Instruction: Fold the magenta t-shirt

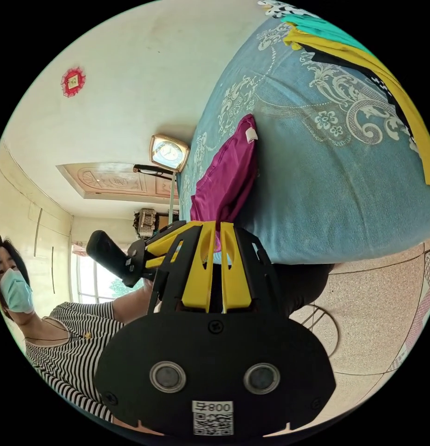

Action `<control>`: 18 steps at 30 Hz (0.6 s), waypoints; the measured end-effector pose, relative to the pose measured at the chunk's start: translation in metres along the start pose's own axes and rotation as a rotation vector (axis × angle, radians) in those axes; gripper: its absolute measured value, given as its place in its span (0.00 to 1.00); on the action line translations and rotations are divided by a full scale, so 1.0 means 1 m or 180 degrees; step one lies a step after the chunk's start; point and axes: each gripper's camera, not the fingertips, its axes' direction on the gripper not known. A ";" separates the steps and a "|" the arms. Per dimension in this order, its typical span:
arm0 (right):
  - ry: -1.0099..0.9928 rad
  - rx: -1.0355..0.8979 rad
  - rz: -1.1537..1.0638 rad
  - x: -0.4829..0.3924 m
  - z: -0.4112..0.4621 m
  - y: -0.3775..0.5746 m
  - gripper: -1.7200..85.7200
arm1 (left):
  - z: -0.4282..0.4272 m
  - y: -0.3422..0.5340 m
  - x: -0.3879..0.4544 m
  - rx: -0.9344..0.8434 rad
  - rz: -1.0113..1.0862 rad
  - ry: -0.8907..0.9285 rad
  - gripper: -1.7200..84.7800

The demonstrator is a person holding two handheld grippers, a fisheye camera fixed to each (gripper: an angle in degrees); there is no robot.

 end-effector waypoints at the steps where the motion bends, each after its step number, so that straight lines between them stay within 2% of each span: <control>1: -0.0018 -0.0008 -0.0016 -0.001 0.001 -0.002 0.04 | 0.006 -0.008 0.007 -0.0076 0.0081 -0.0160 0.10; 5: -0.0026 -0.0093 -0.0125 -0.011 0.012 -0.018 0.04 | 0.024 -0.025 0.016 -0.0327 0.0059 -0.0564 0.06; 11: -0.0128 -0.0024 -0.0263 -0.014 0.015 -0.042 0.04 | 0.012 -0.022 -0.016 -0.0018 -0.0605 -0.0067 0.04; 18: -0.0369 0.0130 0.0214 0.027 0.026 -0.094 0.11 | 0.002 -0.013 -0.043 0.0207 -0.1016 0.0209 0.04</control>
